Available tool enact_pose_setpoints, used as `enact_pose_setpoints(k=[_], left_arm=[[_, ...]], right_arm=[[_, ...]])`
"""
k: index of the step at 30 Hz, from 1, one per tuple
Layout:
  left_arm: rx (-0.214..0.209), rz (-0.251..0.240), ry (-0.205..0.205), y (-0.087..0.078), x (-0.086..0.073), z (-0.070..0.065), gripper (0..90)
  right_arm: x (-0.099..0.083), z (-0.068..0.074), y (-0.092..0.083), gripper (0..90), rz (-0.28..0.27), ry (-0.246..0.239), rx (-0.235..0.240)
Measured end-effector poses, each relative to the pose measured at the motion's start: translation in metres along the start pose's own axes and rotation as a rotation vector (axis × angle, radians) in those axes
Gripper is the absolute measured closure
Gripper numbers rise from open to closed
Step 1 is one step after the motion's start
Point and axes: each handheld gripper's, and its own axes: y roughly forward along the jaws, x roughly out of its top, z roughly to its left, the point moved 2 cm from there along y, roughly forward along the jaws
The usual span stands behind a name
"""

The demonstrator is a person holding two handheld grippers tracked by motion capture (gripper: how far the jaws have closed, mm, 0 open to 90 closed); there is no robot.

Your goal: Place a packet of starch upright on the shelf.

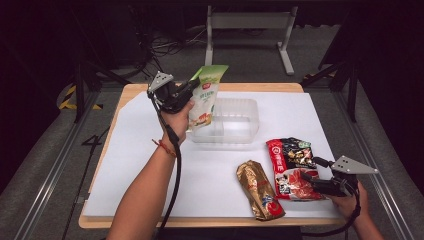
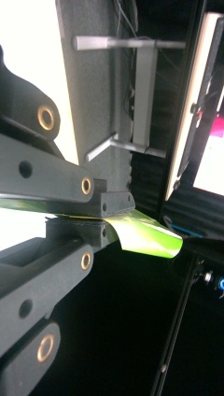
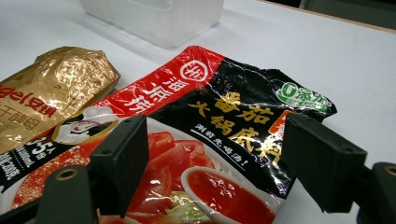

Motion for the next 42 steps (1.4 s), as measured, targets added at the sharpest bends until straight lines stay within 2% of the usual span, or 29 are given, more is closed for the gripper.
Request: enact_pose_setpoints(k=[2,4,5,12,14,16,18,20,24,25,29,30,32,37,42], left_arm=[[0.011,-0.001,0.014,0.007,0.0,0.001,88.6],[0.012,0.002,0.009,0.011,-0.001,0.001,88.6],[0.026,0.001,0.017,0.015,-0.001,0.002,88.6],[0.082,-0.013,-0.014,0.032,-0.005,0.01,88.6],[0.108,-0.021,-0.006,0.036,-0.005,0.01,88.6],[0.114,-0.022,0.003,0.038,-0.005,0.01,88.6],[0.14,-0.028,0.002,0.042,-0.003,0.011,88.6],[0.146,-0.047,-0.01,0.044,-0.002,0.012,88.6],[0.168,-0.059,0.016,0.049,-0.003,0.01,88.5],[0.152,-0.064,-0.011,0.05,-0.004,0.01,88.5],[0.128,-0.058,-0.016,0.05,-0.009,0.008,88.4],[0.102,-0.036,-0.024,0.049,-0.014,0.009,88.4],[0.092,-0.027,-0.03,0.048,-0.017,0.009,88.3],[0.05,0.032,-0.022,0.039,-0.031,0.016,87.7],[0.011,0.05,0.004,0.028,-0.034,0.024,86.7]], right_arm=[[0.0,0.0,0.0,23.7,0.002,0.001,0.0],[-0.001,-0.001,0.0,23.7,0.001,0.001,0.0],[-0.001,-0.001,0.0,23.7,0.001,0.0,-0.001],[-0.001,-0.002,-0.002,23.7,-0.002,0.005,-0.004],[-0.002,-0.002,-0.002,23.7,0.0,0.005,-0.005],[-0.002,-0.002,-0.002,23.7,0.0,0.004,-0.005],[-0.001,-0.002,-0.002,23.7,-0.001,0.003,-0.005],[-0.002,-0.002,-0.002,23.7,0.001,0.003,-0.005],[-0.002,-0.002,-0.001,23.7,0.007,0.0,-0.005],[-0.002,-0.002,-0.001,23.7,0.007,0.0,-0.004],[-0.002,-0.001,-0.001,23.7,0.007,-0.004,-0.003],[-0.002,-0.001,-0.001,23.7,0.009,-0.003,-0.003],[-0.003,-0.001,-0.001,23.7,0.01,-0.003,-0.003],[-0.002,0.0,0.0,23.7,0.011,-0.005,0.0],[-0.002,0.002,0.001,23.8,0.018,-0.012,0.002]])
